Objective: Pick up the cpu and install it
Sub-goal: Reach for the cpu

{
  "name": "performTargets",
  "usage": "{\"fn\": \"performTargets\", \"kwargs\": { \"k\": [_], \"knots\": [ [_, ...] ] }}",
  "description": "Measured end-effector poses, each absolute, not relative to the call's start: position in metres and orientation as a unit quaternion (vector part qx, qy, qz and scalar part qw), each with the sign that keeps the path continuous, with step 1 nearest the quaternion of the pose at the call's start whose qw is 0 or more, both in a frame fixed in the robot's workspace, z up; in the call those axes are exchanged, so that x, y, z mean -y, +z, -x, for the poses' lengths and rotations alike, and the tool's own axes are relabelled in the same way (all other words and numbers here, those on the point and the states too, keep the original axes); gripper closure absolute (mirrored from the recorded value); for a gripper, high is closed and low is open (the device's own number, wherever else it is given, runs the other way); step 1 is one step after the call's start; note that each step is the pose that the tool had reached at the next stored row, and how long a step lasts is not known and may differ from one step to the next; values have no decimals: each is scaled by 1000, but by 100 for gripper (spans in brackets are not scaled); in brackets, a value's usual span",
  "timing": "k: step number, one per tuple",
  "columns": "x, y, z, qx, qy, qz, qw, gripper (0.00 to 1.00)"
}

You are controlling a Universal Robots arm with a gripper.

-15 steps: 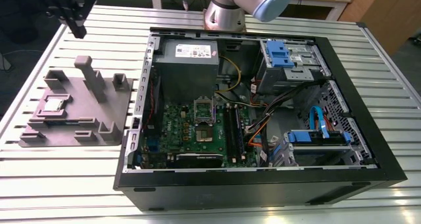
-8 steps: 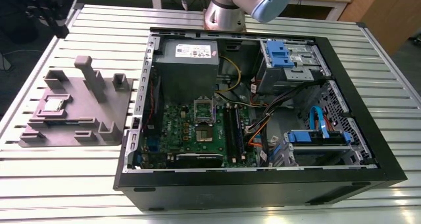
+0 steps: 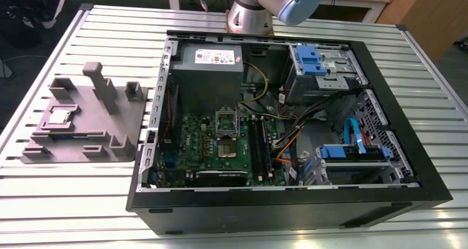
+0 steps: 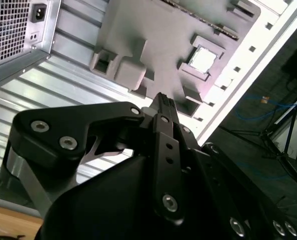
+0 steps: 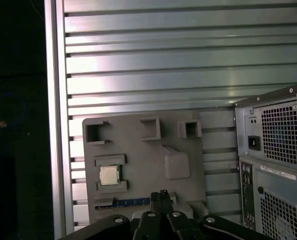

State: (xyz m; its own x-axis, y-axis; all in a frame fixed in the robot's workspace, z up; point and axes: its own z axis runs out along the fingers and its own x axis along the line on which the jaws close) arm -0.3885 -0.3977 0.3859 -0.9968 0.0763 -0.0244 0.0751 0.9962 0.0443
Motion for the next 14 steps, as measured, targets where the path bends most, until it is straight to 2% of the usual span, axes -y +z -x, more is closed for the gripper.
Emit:
{"fn": "performTargets", "kwargs": {
  "k": [14],
  "knots": [
    [398,386,414,-999,22,-38,13,90]
  ]
}}
